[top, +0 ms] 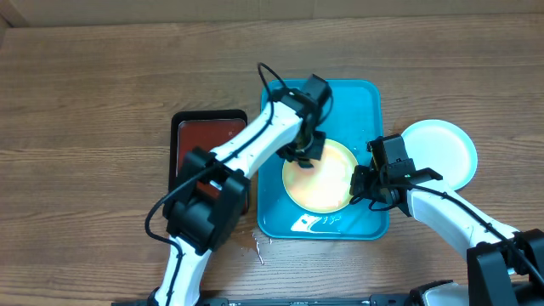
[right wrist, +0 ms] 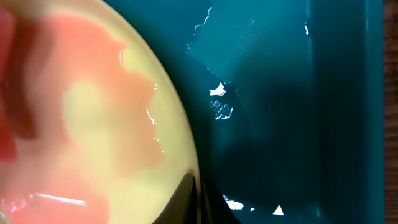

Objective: Clean dirty plates on tray and stack at the side
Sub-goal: 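Scrub the yellow plate with the sponge while the right gripper holds it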

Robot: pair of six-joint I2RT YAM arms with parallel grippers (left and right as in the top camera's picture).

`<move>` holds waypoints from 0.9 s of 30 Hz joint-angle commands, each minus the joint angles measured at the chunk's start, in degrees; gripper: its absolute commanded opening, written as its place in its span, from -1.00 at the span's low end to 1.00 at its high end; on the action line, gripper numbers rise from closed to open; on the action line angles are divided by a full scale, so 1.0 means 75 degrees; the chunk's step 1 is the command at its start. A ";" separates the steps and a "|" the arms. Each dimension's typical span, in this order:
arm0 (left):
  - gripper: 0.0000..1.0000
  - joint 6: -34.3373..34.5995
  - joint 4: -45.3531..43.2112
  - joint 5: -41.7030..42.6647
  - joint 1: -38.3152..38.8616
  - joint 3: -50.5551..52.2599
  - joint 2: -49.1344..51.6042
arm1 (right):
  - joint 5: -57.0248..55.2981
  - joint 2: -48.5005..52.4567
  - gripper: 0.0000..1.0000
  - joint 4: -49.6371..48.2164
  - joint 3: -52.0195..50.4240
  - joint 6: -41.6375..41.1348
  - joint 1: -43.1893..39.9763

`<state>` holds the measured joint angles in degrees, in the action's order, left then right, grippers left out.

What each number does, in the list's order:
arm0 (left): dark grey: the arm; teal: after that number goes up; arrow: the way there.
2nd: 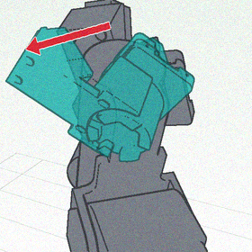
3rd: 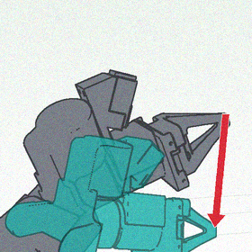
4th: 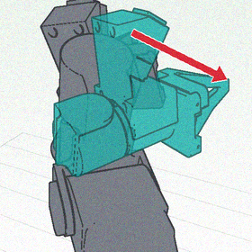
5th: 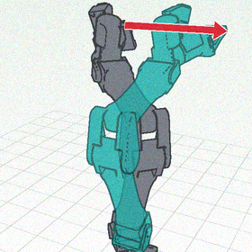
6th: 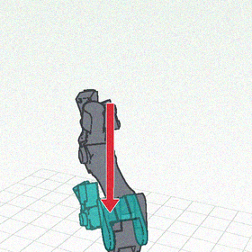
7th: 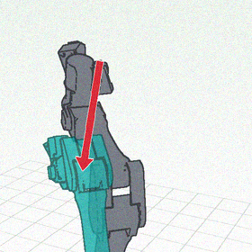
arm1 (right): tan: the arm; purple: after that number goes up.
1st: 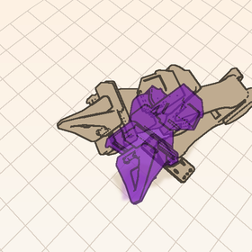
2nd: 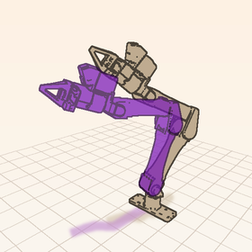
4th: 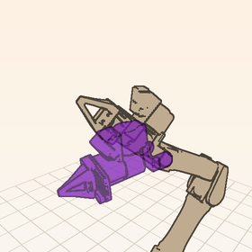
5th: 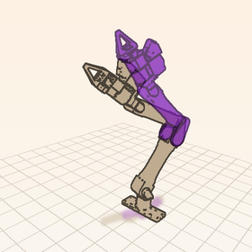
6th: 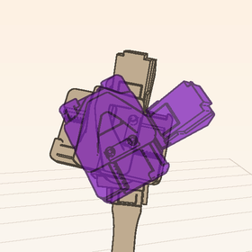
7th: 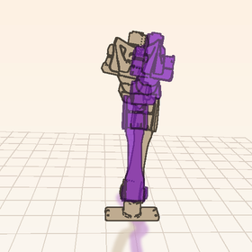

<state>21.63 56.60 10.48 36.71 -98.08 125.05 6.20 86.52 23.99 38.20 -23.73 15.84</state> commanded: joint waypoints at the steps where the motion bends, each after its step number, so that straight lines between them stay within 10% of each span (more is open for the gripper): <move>1: -0.92 -0.0192 -0.0289 0.0323 0.0356 -0.0117 0.0163 | -0.0277 0.0052 -0.92 0.0090 -0.0055 0.0157 -0.0012; 27: -0.92 0.0446 0.1448 -0.1201 -0.0490 0.0073 0.0172 | -0.0271 0.0052 -0.93 0.0076 -0.0055 0.0154 -0.0012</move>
<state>25.08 65.60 3.31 33.76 -97.82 125.71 6.94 86.52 23.66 38.24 -23.64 16.12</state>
